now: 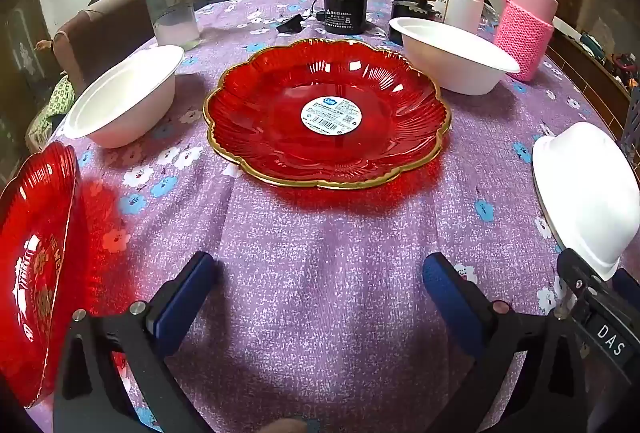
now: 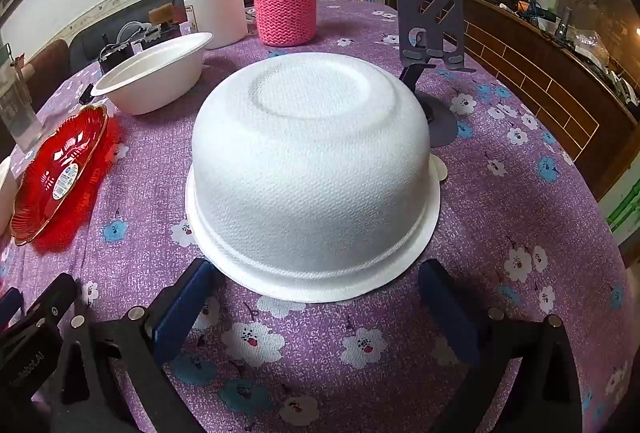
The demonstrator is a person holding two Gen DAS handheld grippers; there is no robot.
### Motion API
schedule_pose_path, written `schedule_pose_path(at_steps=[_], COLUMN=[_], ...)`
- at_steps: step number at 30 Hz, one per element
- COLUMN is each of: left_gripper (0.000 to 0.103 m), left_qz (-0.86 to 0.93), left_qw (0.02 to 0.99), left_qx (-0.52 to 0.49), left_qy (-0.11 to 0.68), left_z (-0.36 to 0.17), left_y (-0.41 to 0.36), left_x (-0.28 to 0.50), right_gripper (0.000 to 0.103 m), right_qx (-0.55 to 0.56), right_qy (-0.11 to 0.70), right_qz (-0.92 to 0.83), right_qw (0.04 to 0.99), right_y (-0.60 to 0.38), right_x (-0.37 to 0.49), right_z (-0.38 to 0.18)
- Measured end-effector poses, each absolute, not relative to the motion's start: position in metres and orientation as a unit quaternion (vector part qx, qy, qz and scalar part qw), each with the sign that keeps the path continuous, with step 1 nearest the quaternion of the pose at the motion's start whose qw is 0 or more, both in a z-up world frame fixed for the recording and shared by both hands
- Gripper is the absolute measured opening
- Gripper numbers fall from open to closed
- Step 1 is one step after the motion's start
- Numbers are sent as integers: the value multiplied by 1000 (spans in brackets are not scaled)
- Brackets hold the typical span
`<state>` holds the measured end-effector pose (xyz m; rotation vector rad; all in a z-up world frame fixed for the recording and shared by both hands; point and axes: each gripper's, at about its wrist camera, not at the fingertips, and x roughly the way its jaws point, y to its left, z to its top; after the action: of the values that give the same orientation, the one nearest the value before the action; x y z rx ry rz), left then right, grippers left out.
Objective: Organize plates and bowls
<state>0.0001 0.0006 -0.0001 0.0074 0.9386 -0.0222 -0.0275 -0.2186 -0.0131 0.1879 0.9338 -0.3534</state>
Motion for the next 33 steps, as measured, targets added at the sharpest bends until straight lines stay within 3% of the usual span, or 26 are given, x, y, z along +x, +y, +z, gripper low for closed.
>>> schedule_pose_path(at_steps=[33], left_gripper=[103], left_qz=[-9], left_qw=[892], left_qx=[7], left_qy=[453], left_z=[0], left_y=[0], left_x=[0], right_gripper=[102], right_qx=[90], right_qy=[448], right_qz=[-167], right_qw=[874], right_y=[-219], right_x=[-28], right_z=[-14])
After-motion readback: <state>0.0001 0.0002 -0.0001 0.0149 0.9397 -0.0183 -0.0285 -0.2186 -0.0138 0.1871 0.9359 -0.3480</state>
